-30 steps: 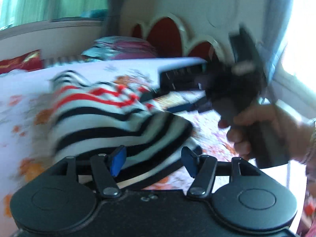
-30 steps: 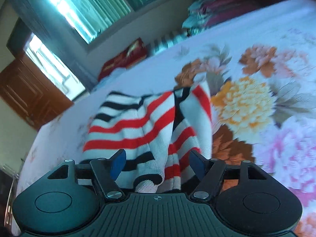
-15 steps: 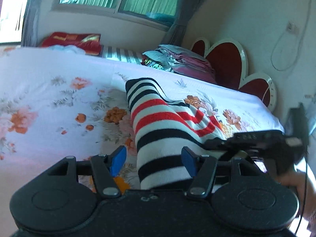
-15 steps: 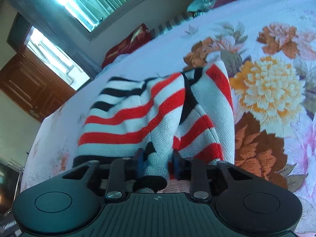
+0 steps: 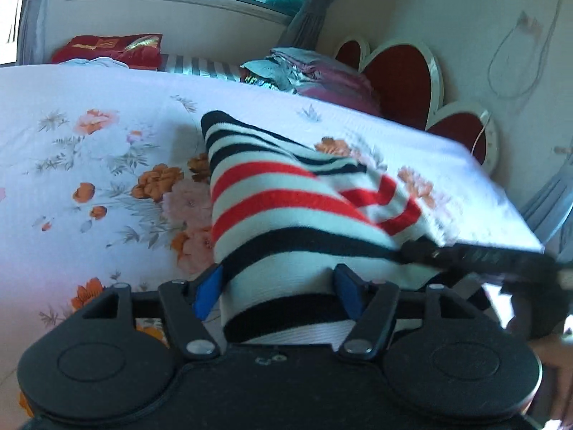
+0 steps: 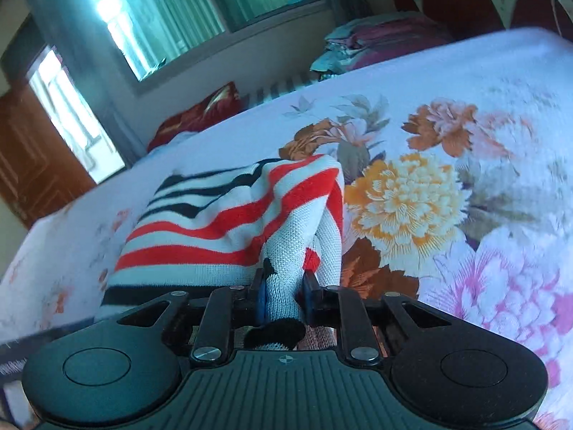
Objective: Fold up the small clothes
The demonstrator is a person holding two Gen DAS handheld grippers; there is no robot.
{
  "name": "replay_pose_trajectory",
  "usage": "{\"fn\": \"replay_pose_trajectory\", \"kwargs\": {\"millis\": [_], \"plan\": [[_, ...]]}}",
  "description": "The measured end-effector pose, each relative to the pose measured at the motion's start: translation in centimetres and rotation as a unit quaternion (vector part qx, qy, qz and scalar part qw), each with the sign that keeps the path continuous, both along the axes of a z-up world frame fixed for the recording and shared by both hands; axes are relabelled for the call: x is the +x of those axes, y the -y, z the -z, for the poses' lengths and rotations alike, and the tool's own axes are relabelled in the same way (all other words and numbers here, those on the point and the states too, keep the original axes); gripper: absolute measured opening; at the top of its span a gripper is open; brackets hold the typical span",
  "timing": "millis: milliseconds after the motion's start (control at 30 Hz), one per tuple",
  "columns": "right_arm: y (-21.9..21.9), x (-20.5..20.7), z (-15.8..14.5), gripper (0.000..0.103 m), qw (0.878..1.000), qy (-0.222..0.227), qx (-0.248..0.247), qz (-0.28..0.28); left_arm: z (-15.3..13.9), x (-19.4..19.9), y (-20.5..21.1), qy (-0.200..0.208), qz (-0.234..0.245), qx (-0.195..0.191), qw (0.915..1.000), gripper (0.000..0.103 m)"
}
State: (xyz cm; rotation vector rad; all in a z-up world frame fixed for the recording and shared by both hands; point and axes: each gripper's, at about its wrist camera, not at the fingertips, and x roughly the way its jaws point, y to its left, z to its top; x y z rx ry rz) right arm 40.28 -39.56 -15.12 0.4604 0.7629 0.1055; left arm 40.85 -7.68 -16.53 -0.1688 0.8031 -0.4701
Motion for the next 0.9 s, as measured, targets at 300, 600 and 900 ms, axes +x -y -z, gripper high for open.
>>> {"fn": "replay_pose_trajectory", "kwargs": {"millis": [300, 600, 900], "plan": [[2.4, -4.3, -2.4, 0.028, 0.998, -0.012, 0.065, -0.004, -0.1, 0.1, -1.3, -0.024, 0.009, -0.014, 0.9996, 0.068], [2.1, -8.8, -0.9, 0.028, 0.996, -0.035, 0.077, 0.000, 0.7, -2.0, -2.6, -0.062, 0.019, -0.021, 0.9977, 0.062], [2.0, -8.4, 0.0, 0.006, 0.993, -0.058, 0.098, 0.001, 0.9, -2.1, -2.9, -0.053, 0.036, -0.016, 0.9978, 0.039]]}}
